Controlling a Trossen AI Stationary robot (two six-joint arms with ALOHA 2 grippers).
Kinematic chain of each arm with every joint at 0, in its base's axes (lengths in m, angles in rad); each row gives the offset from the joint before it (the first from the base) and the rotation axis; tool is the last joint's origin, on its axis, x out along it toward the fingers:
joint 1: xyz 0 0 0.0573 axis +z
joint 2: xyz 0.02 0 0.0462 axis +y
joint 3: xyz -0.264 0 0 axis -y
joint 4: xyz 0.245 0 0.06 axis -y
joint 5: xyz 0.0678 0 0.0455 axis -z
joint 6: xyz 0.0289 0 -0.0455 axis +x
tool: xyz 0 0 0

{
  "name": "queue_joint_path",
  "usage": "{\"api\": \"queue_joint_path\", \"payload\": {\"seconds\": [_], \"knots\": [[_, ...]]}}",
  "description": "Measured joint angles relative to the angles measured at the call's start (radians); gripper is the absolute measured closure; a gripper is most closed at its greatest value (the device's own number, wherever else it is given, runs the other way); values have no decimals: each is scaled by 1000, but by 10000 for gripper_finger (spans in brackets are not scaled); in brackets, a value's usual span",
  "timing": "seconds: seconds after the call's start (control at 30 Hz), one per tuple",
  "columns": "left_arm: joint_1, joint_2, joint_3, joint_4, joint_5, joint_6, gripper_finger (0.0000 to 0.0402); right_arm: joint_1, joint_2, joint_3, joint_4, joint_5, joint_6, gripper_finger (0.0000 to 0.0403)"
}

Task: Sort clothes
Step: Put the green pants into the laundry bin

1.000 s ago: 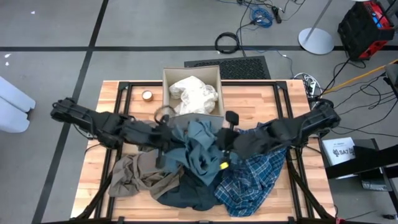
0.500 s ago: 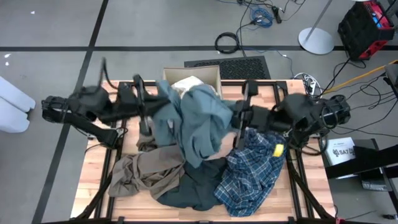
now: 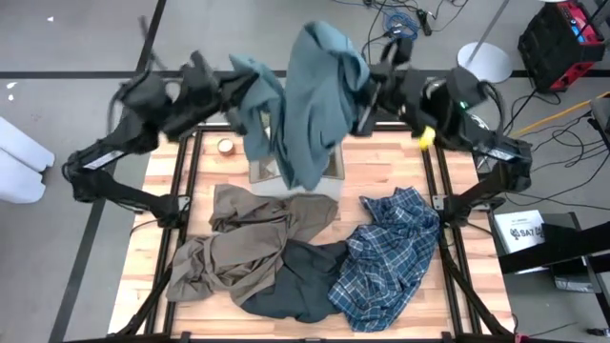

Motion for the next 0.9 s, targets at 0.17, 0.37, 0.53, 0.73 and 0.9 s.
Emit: {"api": "queue_joint_path", "payload": {"seconds": [0.17,0.37,0.53,0.73,0.9], "knots": [[279,87,0,-41,237,-202,398,-152,37,42,-1,-128,137,388],[420,216,0,-144,439,-272,398,-277,79,43,-67,-213,235,388],[421,307,-2,-353,441,-274,398,-338,85,43,-148,-239,246,388],[383,366,-2,-593,452,-300,398,-367,77,44,-175,-251,249,388],[337,409,-2,-738,613,-371,398,-367,76,44,-202,-288,266,388]]}}
